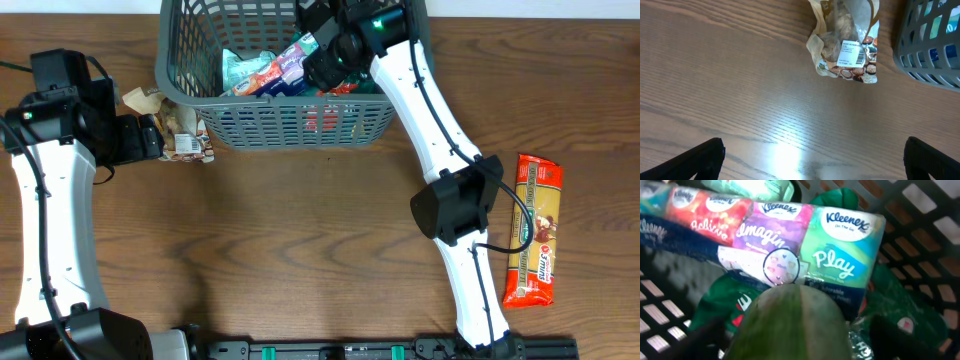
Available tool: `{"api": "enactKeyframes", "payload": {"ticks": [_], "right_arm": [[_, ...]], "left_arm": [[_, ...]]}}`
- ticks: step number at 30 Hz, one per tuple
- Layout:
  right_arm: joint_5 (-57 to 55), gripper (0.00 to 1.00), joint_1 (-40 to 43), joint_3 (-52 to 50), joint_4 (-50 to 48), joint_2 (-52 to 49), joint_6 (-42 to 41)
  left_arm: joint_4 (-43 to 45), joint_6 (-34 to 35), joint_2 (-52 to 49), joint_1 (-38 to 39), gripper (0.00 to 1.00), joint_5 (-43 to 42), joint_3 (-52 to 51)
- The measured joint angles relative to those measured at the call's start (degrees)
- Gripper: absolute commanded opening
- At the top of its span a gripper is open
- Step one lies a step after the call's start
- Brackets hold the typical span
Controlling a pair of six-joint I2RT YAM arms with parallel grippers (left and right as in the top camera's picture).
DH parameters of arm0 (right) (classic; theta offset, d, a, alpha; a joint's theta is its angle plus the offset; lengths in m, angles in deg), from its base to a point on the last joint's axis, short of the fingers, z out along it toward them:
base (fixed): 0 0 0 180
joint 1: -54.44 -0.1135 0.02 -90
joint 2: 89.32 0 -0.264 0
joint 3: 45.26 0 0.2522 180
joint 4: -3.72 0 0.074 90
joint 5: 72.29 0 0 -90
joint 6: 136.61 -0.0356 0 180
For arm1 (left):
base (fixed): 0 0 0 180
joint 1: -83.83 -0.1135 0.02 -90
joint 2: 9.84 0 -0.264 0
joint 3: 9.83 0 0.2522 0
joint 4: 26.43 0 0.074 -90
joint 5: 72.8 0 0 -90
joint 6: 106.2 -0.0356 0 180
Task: Pack container
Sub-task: 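Lift the jar with the right gripper and drop it into the basket, then move the right gripper back to the San Remo spaghetti pack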
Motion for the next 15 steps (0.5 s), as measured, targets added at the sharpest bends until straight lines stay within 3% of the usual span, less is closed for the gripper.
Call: {"api": "enactKeyframes", "payload": {"ticks": [4,9,15], "right_arm": [[-0.4,0.96,0.2,0.4,2.5,0.3,0.6],[-0.5,0.97,0.9,0.3,3.2,3.4,0.9],[-0.6,0.98,3.7,0.3,-0.9,17.2,-3.8]], "left_arm": [[-0.1,0.0,0.0,0.0,0.98,0.0,0.0],[-0.2,0.0,0.0,0.0,0.99,0.0,0.0],[-0.2,0.0,0.0,0.0,0.99,0.0,0.0]]}}
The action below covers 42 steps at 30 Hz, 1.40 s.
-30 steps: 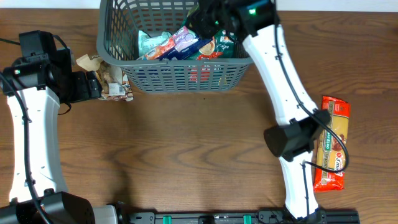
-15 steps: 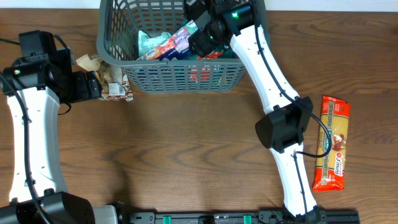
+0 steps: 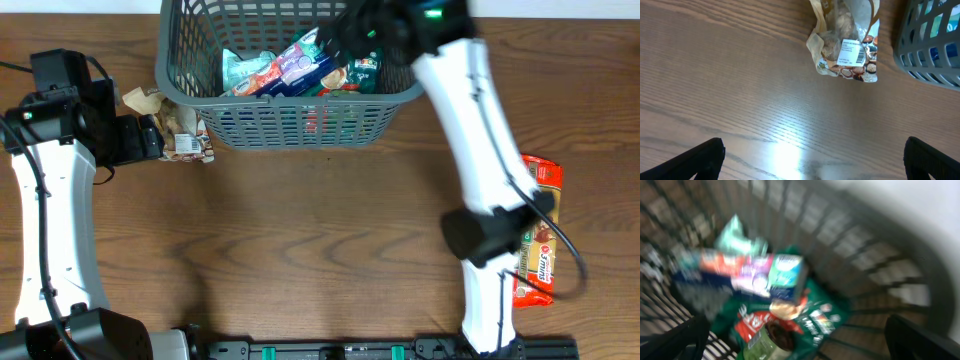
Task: Pack container
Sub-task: 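Move the right gripper back to the San Remo spaghetti pack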
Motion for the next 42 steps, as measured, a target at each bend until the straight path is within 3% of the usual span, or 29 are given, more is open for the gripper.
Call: {"api": "enactKeyframes", "payload": {"ticks": [4,8,15,22,36,42], "right_arm": [[0.2,0.99,6.4,1.5,2.9,10.5,-8.0],[-2.6,0.99,15.8,2.7,13.1,15.8,-16.5],[-7.2,0.99,29.0,1.5,30.1,13.4,-25.9],[-7.1,0.99,36.8,-2.5,30.5,14.4,-28.2],[-13.2,0.99,43.4,-48.4,30.4,39.5,-28.2],[-15.0,0.99,47.1,-64.7,20.0,46.4,-23.5]], "left_arm": [[0.3,0.0,0.0,0.0,0.99,0.0,0.0],[0.7,0.0,0.0,0.0,0.99,0.0,0.0],[0.9,0.0,0.0,0.0,0.99,0.0,0.0],[1.1,0.0,0.0,0.0,0.99,0.0,0.0],[1.4,0.0,0.0,0.0,0.98,0.0,0.0],[1.5,0.0,0.0,0.0,0.99,0.0,0.0]]}}
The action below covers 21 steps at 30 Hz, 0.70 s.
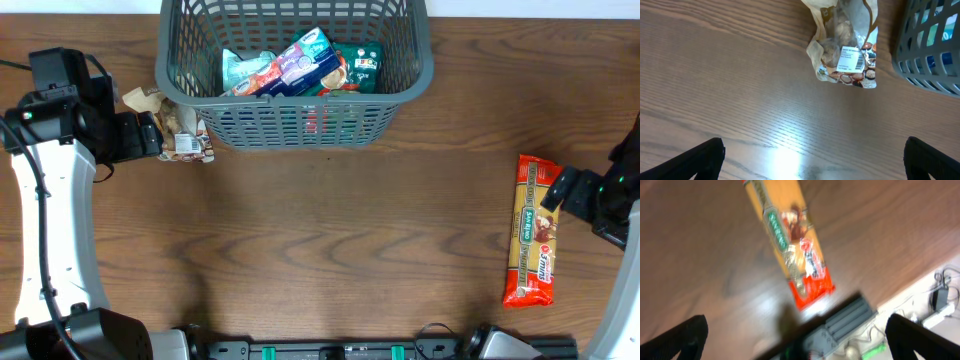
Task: Pack container
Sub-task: 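Move the right gripper back to the San Remo spaghetti pack, then grasp the spaghetti pack with the right gripper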
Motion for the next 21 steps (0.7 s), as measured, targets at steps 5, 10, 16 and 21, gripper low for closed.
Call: {"api": "enactKeyframes", "payload": {"ticks": [5,10,16,21], "right_arm": [[-0.4,0.99,3.2,-10.9,-13.6,0.4,3.1],[-0.1,0.99,5.5,-19.8,-24.5,-0.5,5.2],[1.4,0.99,5.5,-28.8,-35.9,-2.3,7.2],[2.8,0.99,5.5,-32.9,-41.2,-3.0,7.4]], "left_arm": [[0.0,0.0,0.0,0.0,0.99,0.0,0.0],[0.0,0.0,0.0,0.0,0.99,0.0,0.0],[0.0,0.0,0.0,0.0,0.99,0.0,0.0],[0.0,0.0,0.0,0.0,0.99,0.0,0.0]]}}
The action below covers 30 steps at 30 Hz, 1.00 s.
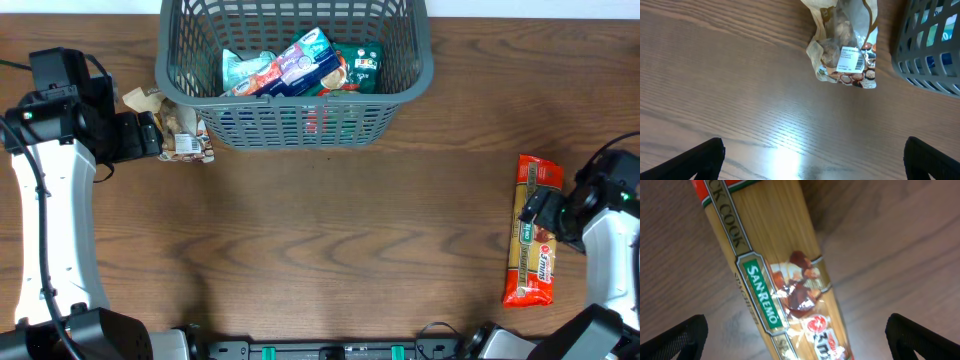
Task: Pack container
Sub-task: 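Grasp the spaghetti pack with the right gripper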
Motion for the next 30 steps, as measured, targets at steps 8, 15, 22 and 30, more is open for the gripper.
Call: {"api": "enactKeyframes", "payload": {"ticks": [8,15,22,30], "right_arm": [[0.3,0.99,0.0,-2.9,-7.5,0.0,0.2],[0.4,0.99,0.0,-5.2,-12.8,-0.6,0.2],[0.6,0.99,0.0,-5.3,-15.8,-5.3,0.2],[1.0,0.99,0.0,-5.3,-16.1,-11.3,0.2]], "left_arm": [[0.0,0.0,0.0,0.0,0.99,0.0,0.0],[0.0,0.0,0.0,0.0,0.99,0.0,0.0],[0.0,0.0,0.0,0.0,0.99,0.0,0.0],[0.0,0.0,0.0,0.0,0.99,0.0,0.0]]}}
